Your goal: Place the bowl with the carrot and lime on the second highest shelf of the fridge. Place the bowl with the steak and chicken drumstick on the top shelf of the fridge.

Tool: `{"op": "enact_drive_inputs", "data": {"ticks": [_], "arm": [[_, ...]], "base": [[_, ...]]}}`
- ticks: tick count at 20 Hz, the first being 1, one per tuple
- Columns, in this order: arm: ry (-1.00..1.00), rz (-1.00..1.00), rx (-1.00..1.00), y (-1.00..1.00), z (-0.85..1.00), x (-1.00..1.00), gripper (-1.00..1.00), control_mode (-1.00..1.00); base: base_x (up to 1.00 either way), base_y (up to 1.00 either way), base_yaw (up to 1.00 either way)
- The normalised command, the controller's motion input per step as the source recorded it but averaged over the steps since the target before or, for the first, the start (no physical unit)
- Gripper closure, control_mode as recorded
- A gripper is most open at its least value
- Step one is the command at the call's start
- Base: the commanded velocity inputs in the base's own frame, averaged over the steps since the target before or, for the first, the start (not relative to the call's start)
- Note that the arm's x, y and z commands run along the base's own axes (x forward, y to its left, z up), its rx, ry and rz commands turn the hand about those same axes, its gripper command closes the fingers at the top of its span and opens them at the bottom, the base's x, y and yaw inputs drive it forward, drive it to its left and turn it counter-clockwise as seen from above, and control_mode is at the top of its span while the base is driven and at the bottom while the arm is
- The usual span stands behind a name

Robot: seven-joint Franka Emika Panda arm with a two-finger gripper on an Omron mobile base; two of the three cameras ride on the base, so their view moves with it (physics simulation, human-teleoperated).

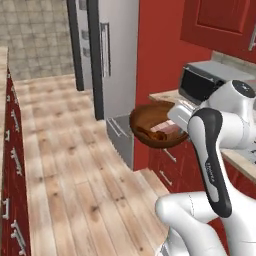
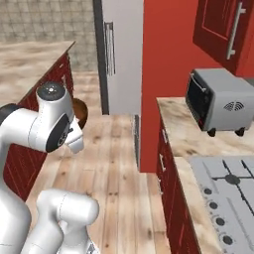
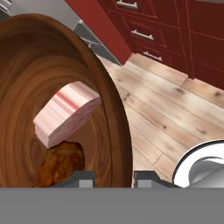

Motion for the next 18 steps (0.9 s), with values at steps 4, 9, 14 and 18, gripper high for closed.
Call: {"op": "enact_drive_inputs", "data": {"ticks": [4, 9, 14, 18], "arm": [[0.00, 0.00, 0.00, 0.00, 0.00, 0.00, 1.00, 1.00], [0.00, 0.00, 0.00, 0.00, 0.00, 0.00, 1.00, 1.00], [0.00, 0.00, 0.00, 0.00, 0.00, 0.00, 1.00, 1.00], [0.00, 0.00, 0.00, 0.00, 0.00, 0.00, 1.00, 1.00]], "base": [[1.00, 0.39, 0.38], [1.00, 0.49, 0.32], [0.88, 0.71, 0.14], [0.92, 0.79, 0.00]]}}
